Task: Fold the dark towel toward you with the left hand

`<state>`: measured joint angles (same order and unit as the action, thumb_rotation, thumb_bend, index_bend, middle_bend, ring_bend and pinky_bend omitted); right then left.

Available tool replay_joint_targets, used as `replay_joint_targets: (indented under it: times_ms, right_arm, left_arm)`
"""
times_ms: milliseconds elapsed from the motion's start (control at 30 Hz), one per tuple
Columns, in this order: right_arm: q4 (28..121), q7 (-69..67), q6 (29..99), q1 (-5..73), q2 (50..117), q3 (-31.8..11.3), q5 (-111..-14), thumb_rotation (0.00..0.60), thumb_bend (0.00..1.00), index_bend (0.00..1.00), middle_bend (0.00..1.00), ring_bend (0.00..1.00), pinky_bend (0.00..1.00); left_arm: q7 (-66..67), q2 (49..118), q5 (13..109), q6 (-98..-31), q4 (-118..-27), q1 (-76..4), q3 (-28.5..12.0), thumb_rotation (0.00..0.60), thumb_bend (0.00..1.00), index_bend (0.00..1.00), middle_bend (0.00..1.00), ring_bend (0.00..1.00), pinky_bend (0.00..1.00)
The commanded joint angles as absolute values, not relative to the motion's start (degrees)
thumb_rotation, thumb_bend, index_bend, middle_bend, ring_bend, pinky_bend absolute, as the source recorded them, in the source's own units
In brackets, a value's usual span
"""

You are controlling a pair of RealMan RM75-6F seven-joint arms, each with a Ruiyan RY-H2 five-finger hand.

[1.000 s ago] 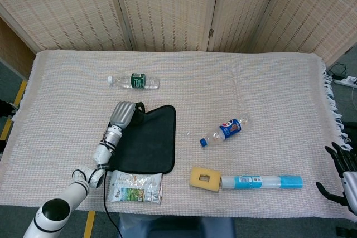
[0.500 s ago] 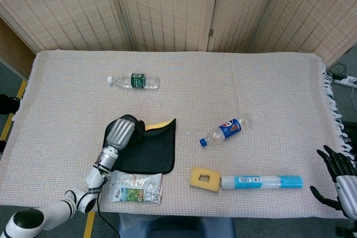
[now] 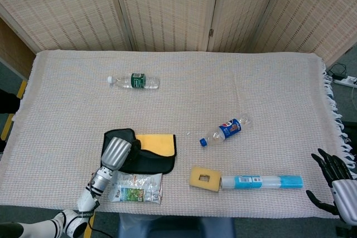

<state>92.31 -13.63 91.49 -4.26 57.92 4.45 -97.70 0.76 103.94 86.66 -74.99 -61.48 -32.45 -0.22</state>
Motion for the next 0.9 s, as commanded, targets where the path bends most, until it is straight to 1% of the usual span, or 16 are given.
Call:
replay_joint_targets:
  times_ms: [33,233,400,567,900]
  right_arm:
    - [92.3,-13.5,91.6,-4.2,58.0,4.5,-97.8,0.6,0.35,0.0,0.0,0.0,0.0]
    - [92.3,-13.5,91.8,-4.2,58.0,4.8,-98.3,0.6,0.35,0.0,0.0,0.0,0.0]
    - [92.3,-13.3,91.6,-4.1,58.1,4.9,-98.4,0.6,0.35,0.0,0.0,0.0,0.0]
    - [92.5,-12.8,91.5,-4.0,58.2,4.9,-98.2,0.6,0.35,0.0,0.0,0.0,0.0]
    - [92.6,-12.7,91.2,-3.8,58.3,4.9,-97.9,0.6,0.35,0.0,0.0,0.0,0.0]
  left_arm:
    - [1.4,103.9,87.2,-75.5,-62.3,-31.7,0.2,0.6,0.49,0.65,1.0,1.0,1.0]
    - [2.1,103.6,88.1,-77.2,-63.2,-29.9,0.4,0.6,0.49,0.65,1.0,1.0,1.0]
    - [1.5,103.3,88.1,-77.0,-63.3,-28.7,0.8,0.6,0.49,0.65,1.0,1.0,1.0]
    - [0.3,103.7,88.2,-75.9,-62.1,-27.9,1.5,0.6,0.49,0.61,1.0,1.0,1.0]
    - [-0.2,104.1,90.0,-76.4,-61.7,-27.2,1.6,0.6,0.49,0.63,1.0,1.0,1.0]
